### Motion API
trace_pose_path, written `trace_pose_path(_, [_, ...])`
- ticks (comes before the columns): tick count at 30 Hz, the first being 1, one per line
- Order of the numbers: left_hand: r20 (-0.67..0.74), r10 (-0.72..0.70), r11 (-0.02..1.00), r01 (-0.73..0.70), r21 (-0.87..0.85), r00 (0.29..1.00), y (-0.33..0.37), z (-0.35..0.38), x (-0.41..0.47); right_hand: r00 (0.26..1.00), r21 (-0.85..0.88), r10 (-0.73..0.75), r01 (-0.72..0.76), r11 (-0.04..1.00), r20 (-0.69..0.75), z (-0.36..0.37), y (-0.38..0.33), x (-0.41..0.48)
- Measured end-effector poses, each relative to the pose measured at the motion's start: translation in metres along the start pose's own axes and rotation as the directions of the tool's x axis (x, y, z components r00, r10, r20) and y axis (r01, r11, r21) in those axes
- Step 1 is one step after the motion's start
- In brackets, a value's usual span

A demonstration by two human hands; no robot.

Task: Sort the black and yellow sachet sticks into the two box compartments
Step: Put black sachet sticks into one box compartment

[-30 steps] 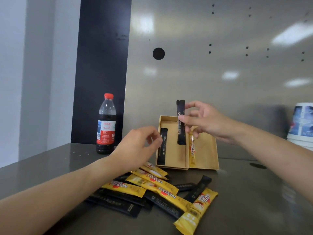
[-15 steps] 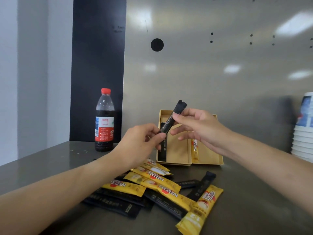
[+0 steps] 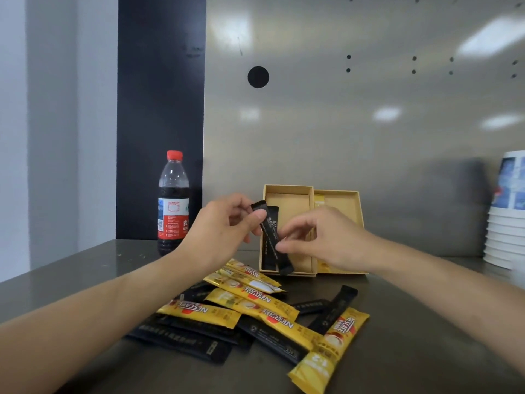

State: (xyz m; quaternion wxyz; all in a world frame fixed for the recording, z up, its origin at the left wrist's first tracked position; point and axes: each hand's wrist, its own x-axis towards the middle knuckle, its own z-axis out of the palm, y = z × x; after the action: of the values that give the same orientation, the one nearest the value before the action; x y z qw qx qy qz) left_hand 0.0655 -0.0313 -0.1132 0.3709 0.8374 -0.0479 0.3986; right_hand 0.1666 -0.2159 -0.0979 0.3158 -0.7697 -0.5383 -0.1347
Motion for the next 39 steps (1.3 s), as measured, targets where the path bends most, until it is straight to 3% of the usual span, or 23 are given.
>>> trace_pose_path(5, [-0.026,0.006,0.997,-0.008,-0.074,1.000,0.000,0.000,0.001,0.992,-0.020,0.038,-0.040,0.999,-0.117,0.013,-0.001,0.008])
trace_pose_path(10, [-0.020,-0.030,0.981,0.034,0.192,0.999,-0.015,-0.007,0.005,0.954,-0.064,0.176,-0.197,0.978,-0.245,0.018,0.007,0.016])
trace_pose_path(16, [0.199,-0.099,0.883,-0.005,0.469,0.975,-0.040,-0.029,0.011,0.952,-0.158,0.182,-0.225,0.962,-0.248,0.035,0.008,0.020])
trace_pose_path(21, [0.430,-0.238,0.839,-0.038,0.543,0.871,-0.056,-0.038,0.011,0.943,-0.213,0.191,-0.252,0.944,-0.271,0.039,0.009,0.018])
trace_pose_path(32, [0.503,-0.234,0.826,-0.102,0.554,0.832,-0.061,-0.032,0.012,0.972,-0.504,0.047,-0.159,0.849,-0.228,0.043,0.005,0.012])
trace_pose_path(39, [0.563,-0.247,0.841,-0.115,0.529,0.789,-0.061,-0.031,0.012,0.959,-0.563,-0.107,-0.062,0.824,-0.262,0.036,-0.010,0.004])
